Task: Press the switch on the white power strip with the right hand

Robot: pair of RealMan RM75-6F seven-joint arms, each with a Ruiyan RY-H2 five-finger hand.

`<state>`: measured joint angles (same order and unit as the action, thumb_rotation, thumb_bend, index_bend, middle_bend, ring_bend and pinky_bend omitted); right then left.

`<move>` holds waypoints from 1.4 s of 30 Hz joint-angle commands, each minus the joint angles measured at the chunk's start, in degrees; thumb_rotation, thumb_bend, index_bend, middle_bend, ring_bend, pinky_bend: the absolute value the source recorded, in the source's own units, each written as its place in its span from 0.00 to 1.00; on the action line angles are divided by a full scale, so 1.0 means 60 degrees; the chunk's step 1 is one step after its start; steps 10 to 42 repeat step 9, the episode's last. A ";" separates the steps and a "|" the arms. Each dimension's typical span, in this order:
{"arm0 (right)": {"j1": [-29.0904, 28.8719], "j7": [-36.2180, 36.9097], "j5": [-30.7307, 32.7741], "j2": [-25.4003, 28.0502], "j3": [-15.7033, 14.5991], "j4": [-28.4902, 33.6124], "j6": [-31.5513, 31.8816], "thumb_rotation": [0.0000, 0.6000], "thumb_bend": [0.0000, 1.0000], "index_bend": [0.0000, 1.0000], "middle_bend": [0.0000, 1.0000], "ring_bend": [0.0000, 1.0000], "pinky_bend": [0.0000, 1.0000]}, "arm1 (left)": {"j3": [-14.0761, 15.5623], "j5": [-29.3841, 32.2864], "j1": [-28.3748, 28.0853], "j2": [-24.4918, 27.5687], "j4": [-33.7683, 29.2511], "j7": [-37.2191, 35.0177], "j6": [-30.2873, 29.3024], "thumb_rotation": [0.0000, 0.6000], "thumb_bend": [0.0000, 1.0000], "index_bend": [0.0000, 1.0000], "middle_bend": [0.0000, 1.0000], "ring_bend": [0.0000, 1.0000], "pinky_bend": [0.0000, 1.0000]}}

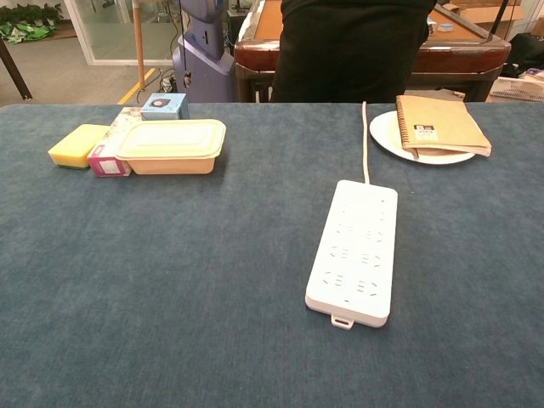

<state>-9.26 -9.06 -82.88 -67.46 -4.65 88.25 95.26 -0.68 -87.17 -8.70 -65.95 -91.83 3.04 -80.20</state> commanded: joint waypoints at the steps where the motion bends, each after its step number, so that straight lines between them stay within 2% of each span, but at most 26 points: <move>1: 0.0094 0.0700 -0.0410 0.0190 0.0063 0.0080 -0.0072 1.00 0.00 0.40 0.38 0.30 0.00 | 0.0000 -0.0036 -0.0001 0.0006 -0.0014 0.0022 -0.0037 1.00 0.13 0.36 0.34 0.25 0.54; 3: 0.0107 0.0944 -0.0586 0.0140 0.0172 -0.0077 0.0003 1.00 0.03 0.40 0.36 0.30 0.05 | 0.0001 -0.0074 0.0001 0.0015 -0.0043 0.0012 -0.0075 1.00 0.13 0.36 0.34 0.25 0.54; 6: 0.0159 0.0978 -0.0892 -0.0187 0.0397 -0.0551 0.0305 1.00 0.14 0.40 0.36 0.30 0.39 | 0.0009 -0.0112 -0.0028 0.0015 -0.0054 0.0003 -0.0054 1.00 0.13 0.37 0.34 0.25 0.54; 7: 0.0187 0.1097 -0.0993 -0.0284 0.0441 -0.0671 0.0369 1.00 0.15 0.40 0.36 0.30 0.46 | 0.0012 -0.0115 -0.0043 0.0009 -0.0048 -0.0004 -0.0030 1.00 0.13 0.37 0.34 0.25 0.54; 8: 0.0209 0.1206 -0.1058 -0.0327 0.0458 -0.0736 0.0392 1.00 0.16 0.40 0.36 0.30 0.48 | 0.0016 -0.0110 -0.0052 0.0007 -0.0045 -0.0007 -0.0009 1.00 0.13 0.37 0.34 0.25 0.54; 42: 0.0235 0.1291 -0.1100 -0.0354 0.0472 -0.0791 0.0402 1.00 0.16 0.40 0.36 0.30 0.48 | 0.0017 -0.0103 -0.0062 0.0006 -0.0044 -0.0008 0.0011 1.00 0.13 0.37 0.34 0.25 0.54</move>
